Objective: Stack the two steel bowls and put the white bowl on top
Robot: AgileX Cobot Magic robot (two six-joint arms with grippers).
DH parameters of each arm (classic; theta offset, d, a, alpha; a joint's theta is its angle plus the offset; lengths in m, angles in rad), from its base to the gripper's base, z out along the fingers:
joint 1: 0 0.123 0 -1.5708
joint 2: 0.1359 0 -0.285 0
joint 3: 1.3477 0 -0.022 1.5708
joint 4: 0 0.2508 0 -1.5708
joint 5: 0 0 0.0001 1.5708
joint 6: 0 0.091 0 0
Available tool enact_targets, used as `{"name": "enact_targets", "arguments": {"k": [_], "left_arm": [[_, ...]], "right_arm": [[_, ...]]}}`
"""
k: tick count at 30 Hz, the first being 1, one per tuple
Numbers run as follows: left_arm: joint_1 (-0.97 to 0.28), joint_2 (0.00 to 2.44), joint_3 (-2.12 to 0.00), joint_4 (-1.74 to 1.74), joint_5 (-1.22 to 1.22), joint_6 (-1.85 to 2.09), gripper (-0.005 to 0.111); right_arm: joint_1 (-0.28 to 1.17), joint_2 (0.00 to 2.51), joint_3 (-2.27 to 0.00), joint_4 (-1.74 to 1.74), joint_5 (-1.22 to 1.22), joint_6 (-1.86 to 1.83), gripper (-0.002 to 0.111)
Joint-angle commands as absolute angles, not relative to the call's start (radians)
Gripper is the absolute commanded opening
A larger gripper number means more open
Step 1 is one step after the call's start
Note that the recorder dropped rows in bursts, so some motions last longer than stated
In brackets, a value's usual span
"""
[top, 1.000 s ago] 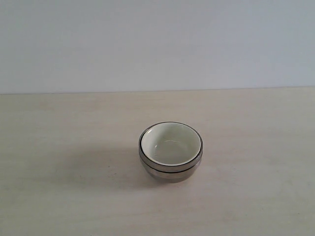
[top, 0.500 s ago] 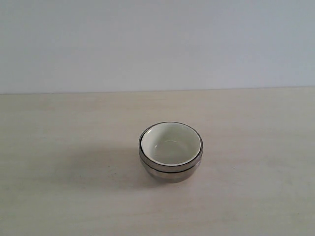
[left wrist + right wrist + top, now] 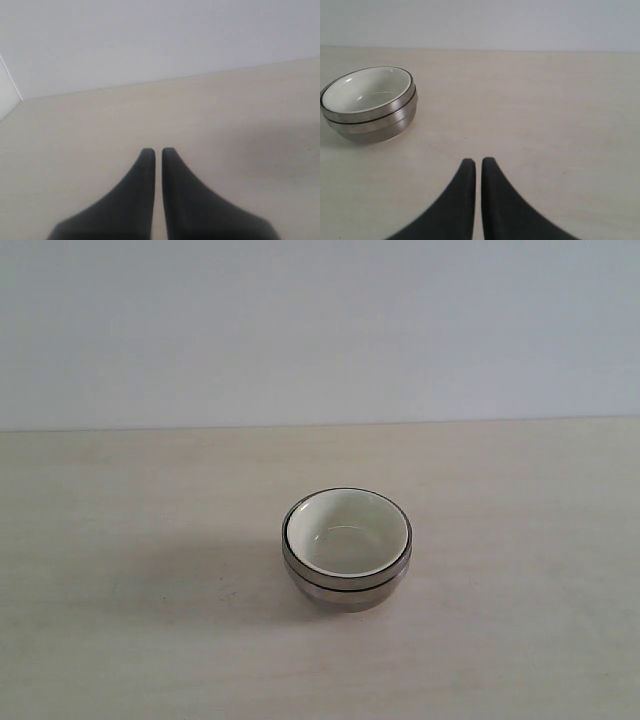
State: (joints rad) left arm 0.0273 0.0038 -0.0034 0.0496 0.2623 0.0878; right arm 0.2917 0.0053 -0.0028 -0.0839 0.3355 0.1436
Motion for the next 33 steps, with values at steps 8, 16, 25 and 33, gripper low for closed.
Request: {"name": "enact_targets", "arguments": {"k": [8,16,25,33], "left_arm": [[0.030,0.000,0.000,0.041,0.254,0.078,0.004],[0.030,0.000,0.000,0.041,0.254,0.078,0.004],[0.030,0.000,0.000,0.041,0.254,0.078,0.004],[0.030,0.000,0.000,0.041,0.254,0.078,0.004]], "right_arm": [[0.288,0.000,0.000,-0.092,0.353,0.148,0.001],[0.206,0.000,0.000,-0.092,0.357,0.175,0.001],[0.191,0.000,0.000,-0.092,0.357,0.170,0.001],[0.191,0.000,0.000,-0.092,0.357,0.148,0.001]]}}
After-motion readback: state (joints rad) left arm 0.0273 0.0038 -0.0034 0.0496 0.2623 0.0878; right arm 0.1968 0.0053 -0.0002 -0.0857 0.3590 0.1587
